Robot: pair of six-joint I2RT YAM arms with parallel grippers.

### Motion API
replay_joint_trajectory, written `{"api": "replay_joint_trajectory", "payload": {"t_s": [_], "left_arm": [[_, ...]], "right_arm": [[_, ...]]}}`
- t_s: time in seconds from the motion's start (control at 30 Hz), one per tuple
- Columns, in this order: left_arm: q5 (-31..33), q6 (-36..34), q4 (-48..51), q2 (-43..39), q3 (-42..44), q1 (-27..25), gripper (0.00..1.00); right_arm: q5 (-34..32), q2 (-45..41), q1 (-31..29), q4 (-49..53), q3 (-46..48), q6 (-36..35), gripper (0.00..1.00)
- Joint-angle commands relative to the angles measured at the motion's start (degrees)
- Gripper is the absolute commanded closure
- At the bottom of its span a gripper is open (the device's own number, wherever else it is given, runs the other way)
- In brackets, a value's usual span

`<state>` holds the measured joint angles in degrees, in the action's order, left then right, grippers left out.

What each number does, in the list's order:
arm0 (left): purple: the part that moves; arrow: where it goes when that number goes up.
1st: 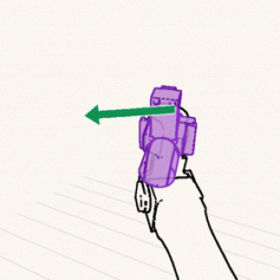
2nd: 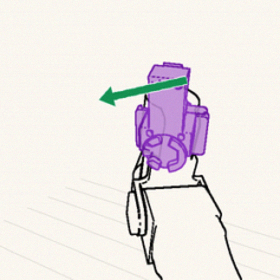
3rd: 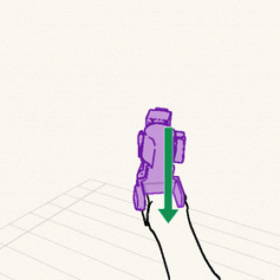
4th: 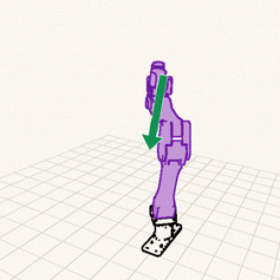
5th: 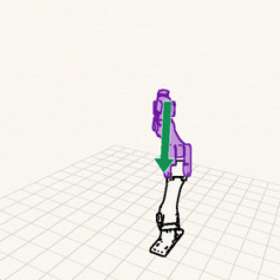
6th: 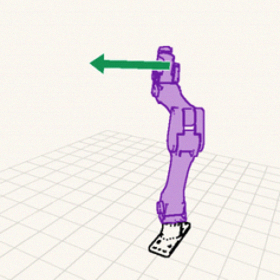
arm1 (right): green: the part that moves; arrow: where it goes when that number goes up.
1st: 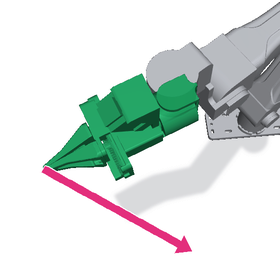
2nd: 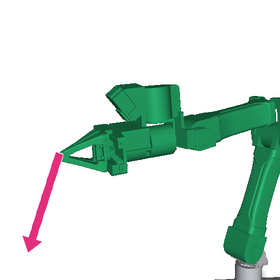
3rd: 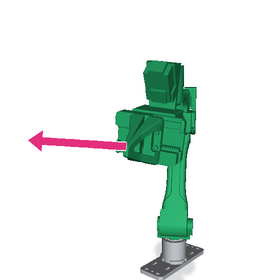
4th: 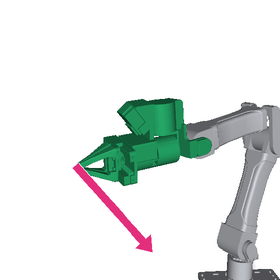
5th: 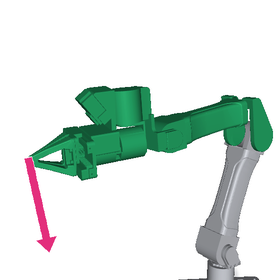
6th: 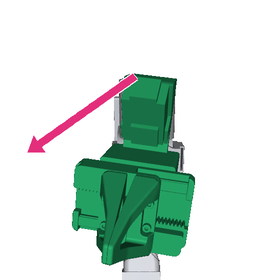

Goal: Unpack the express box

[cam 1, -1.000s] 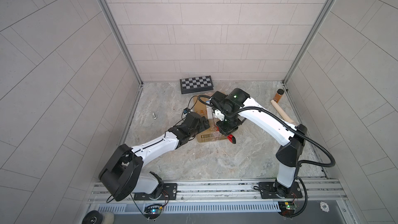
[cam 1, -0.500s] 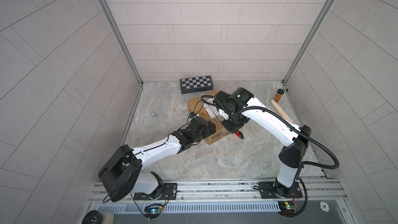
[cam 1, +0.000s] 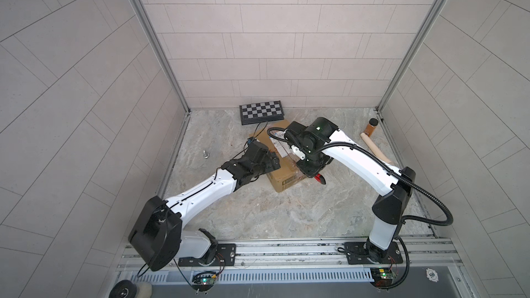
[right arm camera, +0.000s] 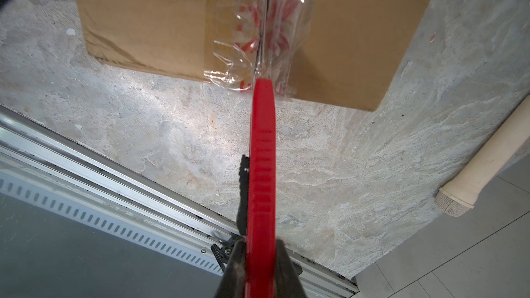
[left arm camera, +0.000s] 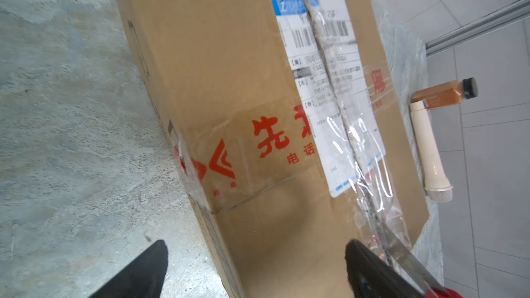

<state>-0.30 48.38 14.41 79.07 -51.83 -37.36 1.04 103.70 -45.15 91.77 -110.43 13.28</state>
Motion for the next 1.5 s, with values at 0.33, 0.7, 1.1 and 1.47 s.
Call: {"api": "replay_joint_trajectory", "payload": {"t_s": [0.33, 0.7, 1.1, 1.47], "left_arm": [[2.2, 0.9, 5.2, 5.4, 2.3, 0.0, 0.02], [1.5, 1.5, 3.4, 5.0, 4.3, -0.2, 0.02], [2.0, 4.4, 3.6, 7.3, 7.0, -0.4, 0.03], [2.5, 4.7, 3.8, 8.0, 7.4, -0.4, 0.03]], "right_arm": [[1.5, 4.0, -0.7, -3.6, 1.1, -0.9, 1.00], [2.6, 9.0, -0.7, -9.8, -2.3, 1.3, 1.00], [3.6, 3.4, -0.4, -5.0, 0.5, 0.8, 1.00], [3.5, -4.2, -0.4, -0.1, 6.8, 1.8, 1.00]]}}
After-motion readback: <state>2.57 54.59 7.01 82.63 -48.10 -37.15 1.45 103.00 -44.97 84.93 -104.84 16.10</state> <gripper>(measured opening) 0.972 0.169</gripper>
